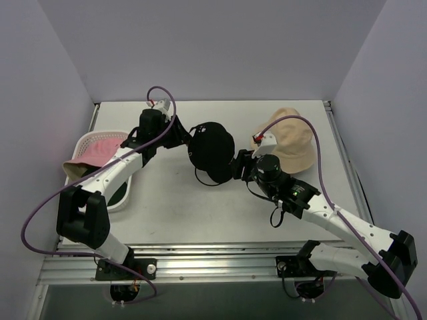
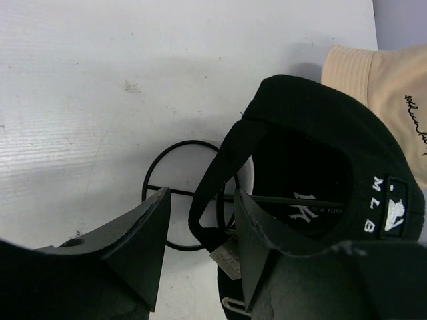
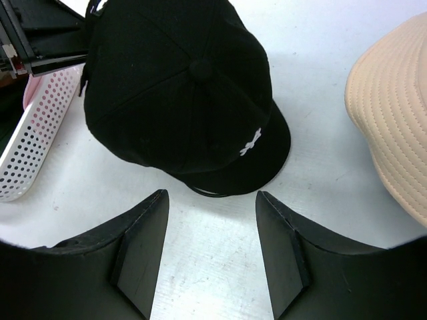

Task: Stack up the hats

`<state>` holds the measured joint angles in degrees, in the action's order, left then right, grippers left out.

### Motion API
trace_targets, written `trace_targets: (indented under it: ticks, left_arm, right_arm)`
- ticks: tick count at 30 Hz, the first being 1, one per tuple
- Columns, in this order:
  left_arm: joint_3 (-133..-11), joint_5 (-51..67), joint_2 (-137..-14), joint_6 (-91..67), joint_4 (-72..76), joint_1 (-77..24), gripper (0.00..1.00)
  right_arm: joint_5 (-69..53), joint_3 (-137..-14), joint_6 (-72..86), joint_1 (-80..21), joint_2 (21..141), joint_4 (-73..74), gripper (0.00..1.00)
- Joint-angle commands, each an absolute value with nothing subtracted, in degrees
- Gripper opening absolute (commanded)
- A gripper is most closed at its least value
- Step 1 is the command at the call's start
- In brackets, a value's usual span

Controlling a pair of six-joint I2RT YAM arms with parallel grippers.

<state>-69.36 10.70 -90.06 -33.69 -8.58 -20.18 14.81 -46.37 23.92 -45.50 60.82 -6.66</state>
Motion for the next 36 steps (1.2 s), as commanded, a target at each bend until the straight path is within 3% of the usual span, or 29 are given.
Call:
trace_targets:
  ticks: [1, 7, 19, 27, 36]
  left_arm:
    - [-70.5, 8.2, -89.4, -33.2, -8.2, -20.1, 0.5]
    - [-68.1, 6.9, -89.0, -33.9, -7.1, -20.1, 0.33]
    - [-62.5, 6.1, -88.5, -35.5, -3.7, -20.2, 0.33]
    - [-62.8, 5.5, -85.4, -35.4, -5.1, -20.1, 0.47]
    - [-64.4, 2.0, -77.8, -35.1, -10.4, -20.1, 0.56]
  right_arm:
    - [17.1, -46.1, 23.5, -46.0, 58.2, -6.6, 0.51]
    - [17.3, -46.0, 23.2, -46.1, 58.5, -6.5, 0.51]
    - [17.5, -46.1, 23.3, -46.0, 59.4, -6.5, 0.51]
    - [17.8, -46.1, 23.2, -46.0, 59.5, -6.2, 0.51]
    - [18.1, -46.4, 22.7, -46.0, 57.1, -3.7, 0.51]
